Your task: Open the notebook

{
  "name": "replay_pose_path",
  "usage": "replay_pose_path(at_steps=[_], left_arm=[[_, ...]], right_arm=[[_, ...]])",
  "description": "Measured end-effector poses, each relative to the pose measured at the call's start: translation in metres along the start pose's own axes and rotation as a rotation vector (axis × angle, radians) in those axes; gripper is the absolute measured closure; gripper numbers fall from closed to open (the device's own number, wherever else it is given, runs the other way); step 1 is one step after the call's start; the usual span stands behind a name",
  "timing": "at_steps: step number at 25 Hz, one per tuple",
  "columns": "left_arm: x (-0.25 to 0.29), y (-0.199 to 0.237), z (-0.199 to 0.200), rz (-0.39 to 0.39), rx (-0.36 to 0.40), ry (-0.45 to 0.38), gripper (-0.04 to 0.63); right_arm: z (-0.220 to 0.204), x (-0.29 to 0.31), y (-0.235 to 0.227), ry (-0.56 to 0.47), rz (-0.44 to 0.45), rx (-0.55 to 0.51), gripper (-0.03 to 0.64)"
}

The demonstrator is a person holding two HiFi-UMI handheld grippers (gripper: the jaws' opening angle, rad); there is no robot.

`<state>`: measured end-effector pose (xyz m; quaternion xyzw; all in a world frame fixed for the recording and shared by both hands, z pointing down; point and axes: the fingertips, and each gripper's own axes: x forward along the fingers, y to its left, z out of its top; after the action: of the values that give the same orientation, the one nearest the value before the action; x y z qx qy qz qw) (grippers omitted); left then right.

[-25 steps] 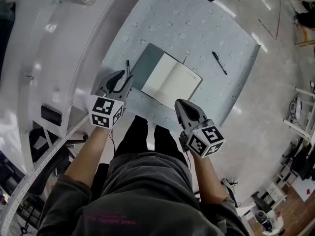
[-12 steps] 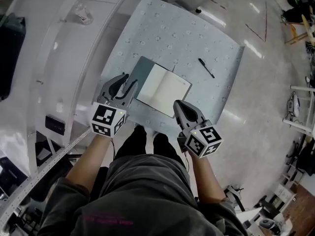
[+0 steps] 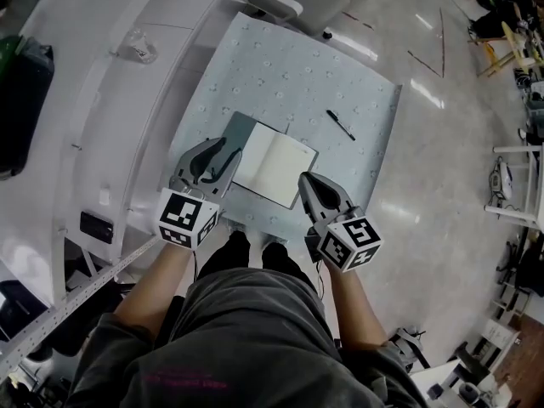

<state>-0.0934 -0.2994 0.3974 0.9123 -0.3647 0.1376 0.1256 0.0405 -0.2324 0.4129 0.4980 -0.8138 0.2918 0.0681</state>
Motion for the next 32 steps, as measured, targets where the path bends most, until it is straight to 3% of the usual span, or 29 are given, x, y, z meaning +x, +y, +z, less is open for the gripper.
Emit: replay_pose_path(at_steps=[14, 32], left_arm=[[-0.022, -0.043, 0.045, -0.044, 0.044, -0.090, 0.468], [-0.031, -0.071, 0.066, -0.065, 0.101, -0.118, 0.479]], right_arm=[[0.048, -0.048, 0.008, -0.117, -0.029, -0.090, 0.614], [0.061, -0.084, -0.004, -0.169, -0.047, -0.107, 0.614]])
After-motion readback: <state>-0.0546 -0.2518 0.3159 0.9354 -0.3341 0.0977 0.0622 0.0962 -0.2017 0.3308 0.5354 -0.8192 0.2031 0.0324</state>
